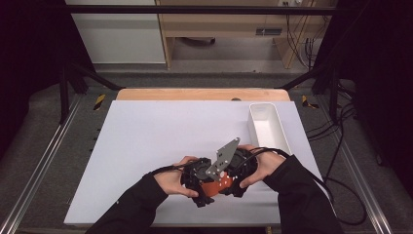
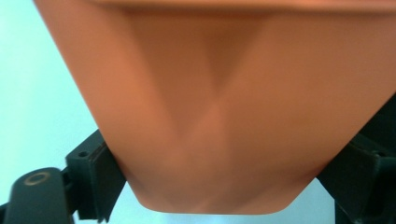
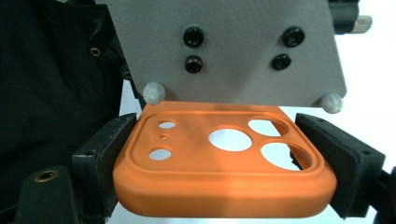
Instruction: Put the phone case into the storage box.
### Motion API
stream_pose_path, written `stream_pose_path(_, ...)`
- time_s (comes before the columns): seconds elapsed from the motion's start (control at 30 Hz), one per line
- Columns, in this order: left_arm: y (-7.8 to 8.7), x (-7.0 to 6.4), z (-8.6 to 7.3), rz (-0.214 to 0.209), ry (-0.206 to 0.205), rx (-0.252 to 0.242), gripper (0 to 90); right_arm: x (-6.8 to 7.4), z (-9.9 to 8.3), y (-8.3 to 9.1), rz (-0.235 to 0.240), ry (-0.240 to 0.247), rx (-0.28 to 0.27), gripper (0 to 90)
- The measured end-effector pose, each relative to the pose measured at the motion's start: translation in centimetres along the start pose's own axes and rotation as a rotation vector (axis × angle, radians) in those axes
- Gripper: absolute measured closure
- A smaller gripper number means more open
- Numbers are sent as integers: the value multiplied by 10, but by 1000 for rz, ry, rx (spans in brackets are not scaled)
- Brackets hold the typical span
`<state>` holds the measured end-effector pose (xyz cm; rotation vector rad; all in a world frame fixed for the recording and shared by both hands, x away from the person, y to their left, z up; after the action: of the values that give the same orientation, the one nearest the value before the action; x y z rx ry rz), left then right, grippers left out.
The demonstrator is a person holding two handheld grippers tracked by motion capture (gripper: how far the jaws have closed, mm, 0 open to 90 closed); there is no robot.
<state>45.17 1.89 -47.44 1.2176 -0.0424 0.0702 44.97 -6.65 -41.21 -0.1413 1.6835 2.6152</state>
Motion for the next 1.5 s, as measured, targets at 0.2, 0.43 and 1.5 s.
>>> stream_pose_path(0.2, -1, 1, 0, 12, -8, 1, 151, 0, 0, 0, 0, 3, 5, 164)
stream_pose_path(0.43, -1, 1, 0, 19, -15, 1, 154, 1, 0, -1, 2, 7, 7, 162)
stream_pose_path(1.5, 14, 9, -22, 44, 63, -131, 156, -3, -9, 20, -71, -86, -275, 17)
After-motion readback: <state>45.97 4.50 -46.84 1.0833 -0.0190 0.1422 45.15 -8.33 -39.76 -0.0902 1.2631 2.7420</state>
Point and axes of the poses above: each handheld gripper's, and its own axes: y roughly backward along the jaws, z roughly out of its top, x roughly to its left, the point moved 7 cm from there along -y, roughly forward along the jaws, and after that the axes turned 6 degrees about x, right-handed, at the moved point
